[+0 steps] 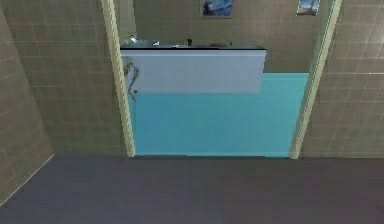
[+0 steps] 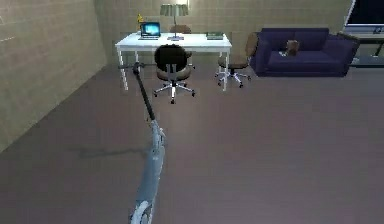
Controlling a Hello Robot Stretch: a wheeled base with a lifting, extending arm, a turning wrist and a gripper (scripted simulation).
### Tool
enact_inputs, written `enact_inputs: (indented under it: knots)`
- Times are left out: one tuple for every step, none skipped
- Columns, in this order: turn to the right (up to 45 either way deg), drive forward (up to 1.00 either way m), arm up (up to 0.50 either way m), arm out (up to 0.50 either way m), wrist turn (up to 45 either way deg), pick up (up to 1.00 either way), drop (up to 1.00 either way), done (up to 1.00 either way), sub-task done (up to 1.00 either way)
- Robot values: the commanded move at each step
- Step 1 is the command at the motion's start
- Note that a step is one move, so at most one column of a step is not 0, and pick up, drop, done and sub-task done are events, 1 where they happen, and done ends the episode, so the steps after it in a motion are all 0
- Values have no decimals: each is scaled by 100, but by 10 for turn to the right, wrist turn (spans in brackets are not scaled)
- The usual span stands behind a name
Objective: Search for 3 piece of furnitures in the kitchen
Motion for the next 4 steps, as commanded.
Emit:
enact_inputs:
  knots:
    - [0,100,0,0,0,0,0,0,0]
    - [0,100,0,0,0,0,0,0,0]
    - [0,35,0,0,0,0,0,0,0]
    - [-450,0,0,0,0,0,0,0,0]
